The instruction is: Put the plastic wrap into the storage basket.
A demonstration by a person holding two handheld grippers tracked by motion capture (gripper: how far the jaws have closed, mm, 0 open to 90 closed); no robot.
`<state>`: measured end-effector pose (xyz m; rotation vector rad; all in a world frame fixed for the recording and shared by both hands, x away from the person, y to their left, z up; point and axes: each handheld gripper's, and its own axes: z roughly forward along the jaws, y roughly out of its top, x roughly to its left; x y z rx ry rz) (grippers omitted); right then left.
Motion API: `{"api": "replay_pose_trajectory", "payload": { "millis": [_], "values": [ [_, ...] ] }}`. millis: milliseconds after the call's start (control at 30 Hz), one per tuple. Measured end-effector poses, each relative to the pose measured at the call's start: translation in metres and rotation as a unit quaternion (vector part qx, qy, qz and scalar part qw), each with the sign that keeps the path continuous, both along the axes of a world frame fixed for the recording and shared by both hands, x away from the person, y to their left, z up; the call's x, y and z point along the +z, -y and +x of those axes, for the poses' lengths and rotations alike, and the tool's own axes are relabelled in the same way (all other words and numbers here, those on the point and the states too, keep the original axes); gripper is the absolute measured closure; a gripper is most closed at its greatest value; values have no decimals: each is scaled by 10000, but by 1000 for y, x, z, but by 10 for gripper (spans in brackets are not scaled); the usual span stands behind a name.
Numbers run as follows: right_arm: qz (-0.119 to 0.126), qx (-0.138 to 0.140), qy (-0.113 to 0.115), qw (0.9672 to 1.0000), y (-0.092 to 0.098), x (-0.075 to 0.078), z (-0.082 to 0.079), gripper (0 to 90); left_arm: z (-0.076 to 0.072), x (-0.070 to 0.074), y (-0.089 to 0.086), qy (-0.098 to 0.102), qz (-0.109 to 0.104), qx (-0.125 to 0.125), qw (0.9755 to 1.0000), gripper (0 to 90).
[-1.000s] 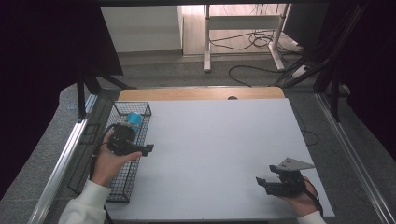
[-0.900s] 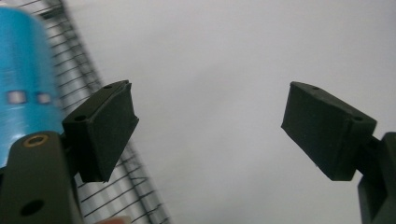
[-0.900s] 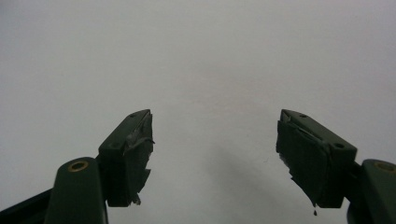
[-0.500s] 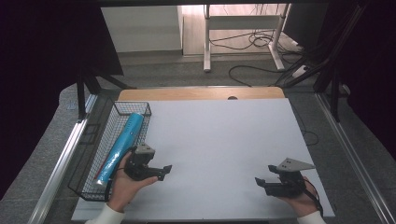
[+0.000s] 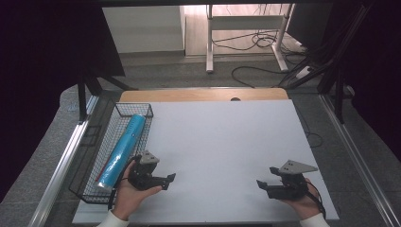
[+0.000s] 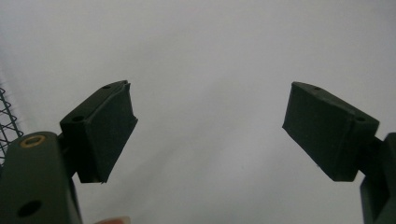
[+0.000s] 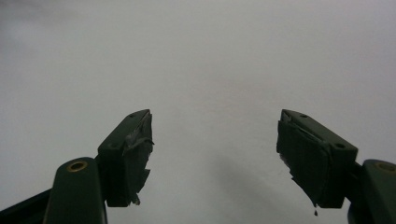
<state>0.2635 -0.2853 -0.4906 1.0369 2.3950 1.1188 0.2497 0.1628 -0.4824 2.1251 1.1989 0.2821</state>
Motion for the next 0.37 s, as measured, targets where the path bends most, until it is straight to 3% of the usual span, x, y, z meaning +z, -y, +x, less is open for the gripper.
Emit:
{"api": "replay_pose_trajectory", "payload": {
  "millis": [367],
  "values": [
    [-4,-8,31,10000,2,-1,-3,269,1,-2,3,5,-13,-48,10000,162]
  ]
}}
